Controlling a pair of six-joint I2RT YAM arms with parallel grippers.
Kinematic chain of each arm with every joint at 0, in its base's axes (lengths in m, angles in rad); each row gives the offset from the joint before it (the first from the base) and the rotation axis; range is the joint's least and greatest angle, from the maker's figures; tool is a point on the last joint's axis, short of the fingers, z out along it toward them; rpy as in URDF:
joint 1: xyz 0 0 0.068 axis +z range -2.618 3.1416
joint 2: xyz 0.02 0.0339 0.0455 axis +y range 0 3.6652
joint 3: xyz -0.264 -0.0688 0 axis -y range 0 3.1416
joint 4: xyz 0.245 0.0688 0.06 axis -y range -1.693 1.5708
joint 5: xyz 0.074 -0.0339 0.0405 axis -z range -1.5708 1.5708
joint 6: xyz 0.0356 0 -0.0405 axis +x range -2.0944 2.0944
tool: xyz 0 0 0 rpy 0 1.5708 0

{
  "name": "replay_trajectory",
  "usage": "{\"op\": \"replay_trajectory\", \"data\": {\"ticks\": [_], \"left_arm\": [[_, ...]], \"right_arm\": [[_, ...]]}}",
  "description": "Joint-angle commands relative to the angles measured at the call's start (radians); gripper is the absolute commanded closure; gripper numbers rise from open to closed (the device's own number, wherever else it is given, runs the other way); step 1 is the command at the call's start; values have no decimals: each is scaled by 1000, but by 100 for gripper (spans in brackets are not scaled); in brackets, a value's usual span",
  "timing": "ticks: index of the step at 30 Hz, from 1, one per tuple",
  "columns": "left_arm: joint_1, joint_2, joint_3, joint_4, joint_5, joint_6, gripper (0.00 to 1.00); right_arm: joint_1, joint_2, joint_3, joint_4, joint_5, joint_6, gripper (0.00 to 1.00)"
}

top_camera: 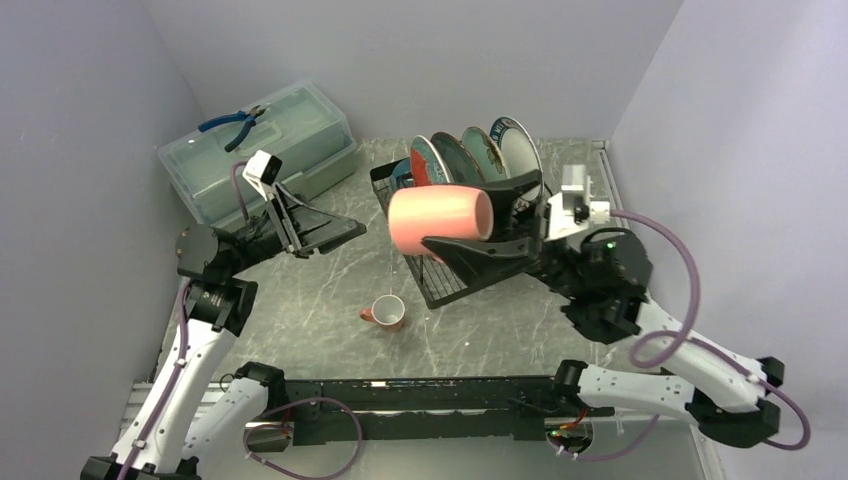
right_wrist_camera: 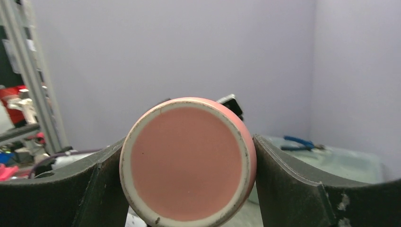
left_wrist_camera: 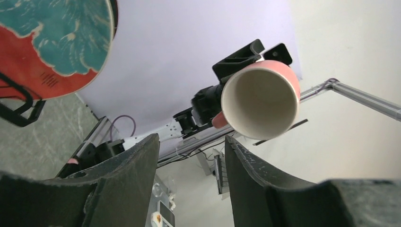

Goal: Load the mixed dishes into the dish rack
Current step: Turn the cup upside down in the dish rack.

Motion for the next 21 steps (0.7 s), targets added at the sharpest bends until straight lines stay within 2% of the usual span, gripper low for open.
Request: {"op": "replay_trajectory", "data": {"ticks": [1,6,10,14,17,21], "left_arm": [[1,-26,34,-229,44,216,42],[3,-3,65,-349,62,347,42],[3,37,102,-423,79,441,43],[4,77,172,-594,71,592,44],[4,98,199,-655,57,669,44],[6,125,228,-732,45,747,46]], "right_arm": [[4,-134,43,-354,157,-102,97],[5,-264,62,-734,321,-71,100],[5,-370,30,-954,428,18,100],[5,-399,5,-1175,568,108,100],[4,-398,-69,-1221,645,149,100],[3,-385,-201,-1101,716,142,100]]}}
